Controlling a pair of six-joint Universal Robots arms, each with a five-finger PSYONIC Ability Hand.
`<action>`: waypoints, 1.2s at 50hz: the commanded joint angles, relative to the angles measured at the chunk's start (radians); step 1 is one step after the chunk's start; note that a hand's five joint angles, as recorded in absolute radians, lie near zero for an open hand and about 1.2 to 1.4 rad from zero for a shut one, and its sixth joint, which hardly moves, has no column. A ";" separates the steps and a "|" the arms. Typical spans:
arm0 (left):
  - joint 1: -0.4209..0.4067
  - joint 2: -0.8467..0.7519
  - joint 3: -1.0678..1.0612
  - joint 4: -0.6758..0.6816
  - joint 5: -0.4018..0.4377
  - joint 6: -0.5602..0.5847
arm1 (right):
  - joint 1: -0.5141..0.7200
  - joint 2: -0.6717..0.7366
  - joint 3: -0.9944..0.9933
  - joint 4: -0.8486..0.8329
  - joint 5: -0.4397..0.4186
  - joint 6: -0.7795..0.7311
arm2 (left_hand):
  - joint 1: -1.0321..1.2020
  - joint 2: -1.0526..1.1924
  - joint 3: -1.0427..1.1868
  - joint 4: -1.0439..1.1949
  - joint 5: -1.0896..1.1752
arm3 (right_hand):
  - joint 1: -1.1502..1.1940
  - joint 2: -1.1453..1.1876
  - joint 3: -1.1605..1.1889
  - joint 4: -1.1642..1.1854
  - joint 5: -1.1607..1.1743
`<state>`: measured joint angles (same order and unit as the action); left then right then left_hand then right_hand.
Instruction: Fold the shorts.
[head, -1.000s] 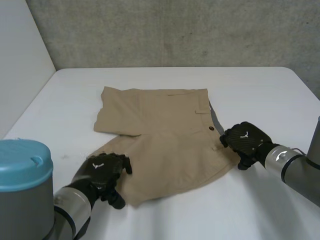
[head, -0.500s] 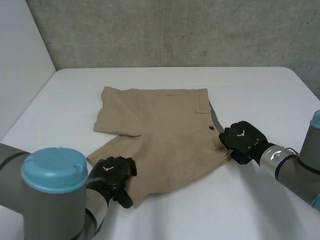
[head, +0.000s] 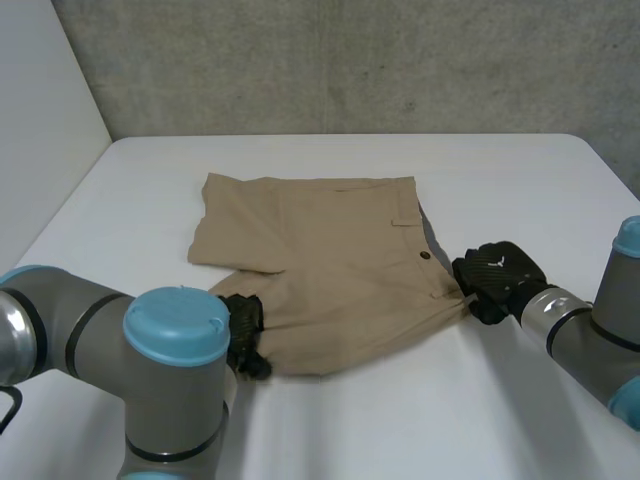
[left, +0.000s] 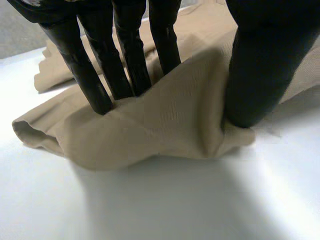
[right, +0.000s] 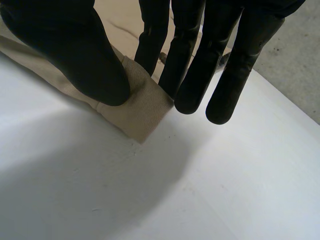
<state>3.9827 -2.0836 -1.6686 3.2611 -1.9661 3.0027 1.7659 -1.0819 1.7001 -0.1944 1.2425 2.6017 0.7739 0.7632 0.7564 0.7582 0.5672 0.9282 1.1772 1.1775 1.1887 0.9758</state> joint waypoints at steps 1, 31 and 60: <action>0.035 0.011 0.003 0.035 0.004 0.009 | 0.035 -0.012 0.003 0.007 0.034 0.063 | 0.133 0.143 0.150 0.148 0.165 | 0.468 0.219 0.219 0.208 0.246; 0.125 0.207 -0.031 0.031 0.019 0.303 | 0.152 -0.056 -0.048 0.023 0.124 0.193 | 0.622 0.633 0.640 0.638 0.655 | 0.468 0.219 0.219 0.208 0.246; 0.153 0.404 -0.206 -0.179 0.259 0.227 | 0.144 -0.066 -0.066 0.124 0.127 0.262 | 0.100 0.111 0.117 0.115 0.132 | 0.468 0.219 0.219 0.208 0.246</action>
<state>4.1790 -1.6162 -1.8423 3.0772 -1.7117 3.4855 1.9095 -1.2550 1.6542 0.0330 1.3637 2.6667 0.6694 0.6849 0.6909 0.6854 0.5089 0.9465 1.1771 1.1853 1.1893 0.9895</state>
